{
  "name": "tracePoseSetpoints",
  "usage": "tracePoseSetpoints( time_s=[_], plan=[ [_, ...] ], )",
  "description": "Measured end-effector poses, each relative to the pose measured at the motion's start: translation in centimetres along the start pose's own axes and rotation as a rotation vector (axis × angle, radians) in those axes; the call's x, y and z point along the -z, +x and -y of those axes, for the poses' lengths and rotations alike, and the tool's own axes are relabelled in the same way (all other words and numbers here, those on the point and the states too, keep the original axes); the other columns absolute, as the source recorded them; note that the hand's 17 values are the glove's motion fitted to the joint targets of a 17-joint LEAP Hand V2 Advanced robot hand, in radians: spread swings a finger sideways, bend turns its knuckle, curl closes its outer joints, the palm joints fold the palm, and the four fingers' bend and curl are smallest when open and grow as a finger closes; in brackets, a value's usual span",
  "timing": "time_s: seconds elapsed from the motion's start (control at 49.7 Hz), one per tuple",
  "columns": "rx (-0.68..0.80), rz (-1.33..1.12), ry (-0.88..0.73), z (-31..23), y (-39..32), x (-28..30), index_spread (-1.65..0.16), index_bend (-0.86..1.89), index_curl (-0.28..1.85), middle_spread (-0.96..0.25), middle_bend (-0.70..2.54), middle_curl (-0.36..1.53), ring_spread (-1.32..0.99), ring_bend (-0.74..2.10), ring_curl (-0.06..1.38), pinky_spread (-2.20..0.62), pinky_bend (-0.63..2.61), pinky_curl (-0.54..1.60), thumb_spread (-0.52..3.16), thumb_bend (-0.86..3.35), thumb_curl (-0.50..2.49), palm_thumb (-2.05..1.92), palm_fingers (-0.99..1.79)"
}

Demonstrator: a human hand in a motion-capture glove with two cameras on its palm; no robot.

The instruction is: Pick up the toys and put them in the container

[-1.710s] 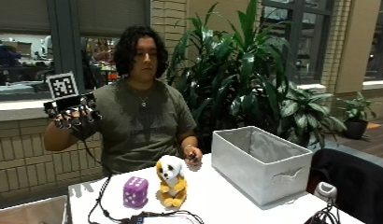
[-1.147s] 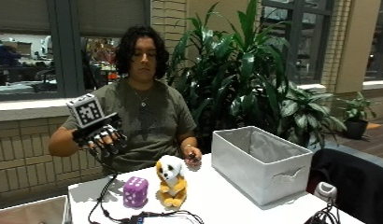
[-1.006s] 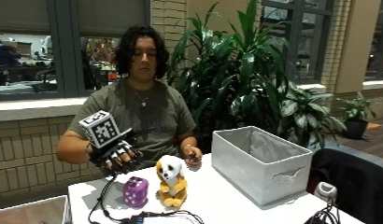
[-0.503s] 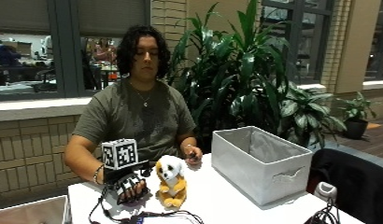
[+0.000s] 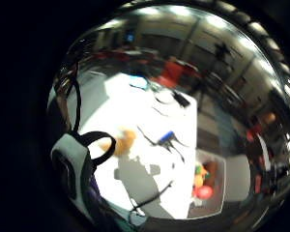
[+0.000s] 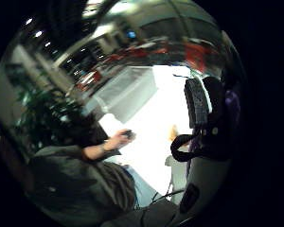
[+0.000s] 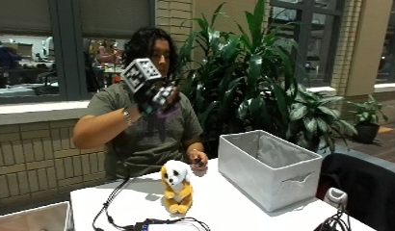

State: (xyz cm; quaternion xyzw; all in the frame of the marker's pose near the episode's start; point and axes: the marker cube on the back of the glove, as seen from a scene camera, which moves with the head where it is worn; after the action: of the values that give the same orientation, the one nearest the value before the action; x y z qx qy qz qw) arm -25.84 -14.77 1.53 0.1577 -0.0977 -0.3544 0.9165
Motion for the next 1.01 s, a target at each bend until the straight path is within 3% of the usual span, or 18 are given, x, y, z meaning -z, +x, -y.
tracePoseSetpoints(
  time_s=[0.06,0.101,0.201,0.262,0.362,0.483,0.523,0.604,0.644,0.765,0.865,1.006],
  plan=[
    [0.331,0.31,0.019,1.0,-7.6,3.3,-0.38,0.2,0.43,-0.43,0.88,0.64,-0.41,1.34,0.59,-0.45,1.14,0.49,1.68,0.31,0.23,0.14,1.1],
    [0.452,0.454,0.022,2.3,-12.5,4.5,-0.39,0.2,0.45,-0.43,0.9,0.66,-0.41,1.35,0.6,-0.45,1.14,0.5,1.68,0.33,0.23,0.13,1.1],
    [0.327,0.198,0.073,10.8,-14.1,0.7,-0.39,0.21,0.49,-0.44,0.92,0.71,-0.4,1.36,0.62,-0.45,1.15,0.5,1.68,0.38,0.23,0.11,1.09],
    [0.234,0.249,0.044,14.3,-15.8,-0.8,-0.39,0.21,0.52,-0.44,0.92,0.73,-0.4,1.37,0.62,-0.45,1.16,0.5,1.67,0.41,0.23,0.09,1.08],
    [0.306,0.024,0.04,18.7,-15.2,-5.4,-0.4,0.22,0.56,-0.44,0.93,0.78,-0.39,1.36,0.63,-0.45,1.16,0.5,1.67,0.44,0.22,0.04,1.07],
    [0.186,0.146,-0.121,22.2,-15.6,-10.0,-0.41,0.24,0.63,-0.44,0.91,0.81,-0.39,1.32,0.62,-0.45,1.13,0.48,1.65,0.47,0.22,0.0,1.04],
    [0.146,0.26,-0.209,22.3,-16.3,-11.1,-0.41,0.25,0.64,-0.43,0.82,0.78,-0.38,1.22,0.59,-0.45,1.1,0.46,1.61,0.46,0.21,-0.03,0.87],
    [0.117,0.372,-0.292,21.6,-15.6,-11.7,-0.38,0.29,0.72,-0.35,0.59,0.73,-0.31,0.9,0.57,-0.28,1.06,0.53,1.52,0.35,0.17,-0.12,-0.14],
    [0.098,0.362,-0.3,21.1,-14.6,-11.5,-0.37,0.22,0.68,-0.3,0.5,0.69,-0.26,0.77,0.53,-0.22,1.09,0.5,1.45,0.27,0.15,-0.16,-0.26],
    [0.085,0.176,-0.33,18.2,-10.5,-9.8,-0.38,0.18,0.57,-0.21,0.35,0.6,-0.21,0.58,0.36,-0.11,1.03,0.4,1.35,0.11,0.13,-0.13,-0.09],
    [0.05,-0.039,-0.359,14.9,-5.5,-9.5,-0.4,0.22,0.56,-0.18,0.3,0.56,-0.21,0.6,0.34,-0.07,0.98,0.37,1.3,0.01,0.13,-0.09,0.06],
    [-0.103,-0.046,-0.487,8.2,1.3,-10.9,-0.4,0.23,0.56,-0.17,0.3,0.55,-0.21,0.62,0.34,-0.04,0.93,0.34,1.24,-0.04,0.15,-0.06,0.16]
  ],
)
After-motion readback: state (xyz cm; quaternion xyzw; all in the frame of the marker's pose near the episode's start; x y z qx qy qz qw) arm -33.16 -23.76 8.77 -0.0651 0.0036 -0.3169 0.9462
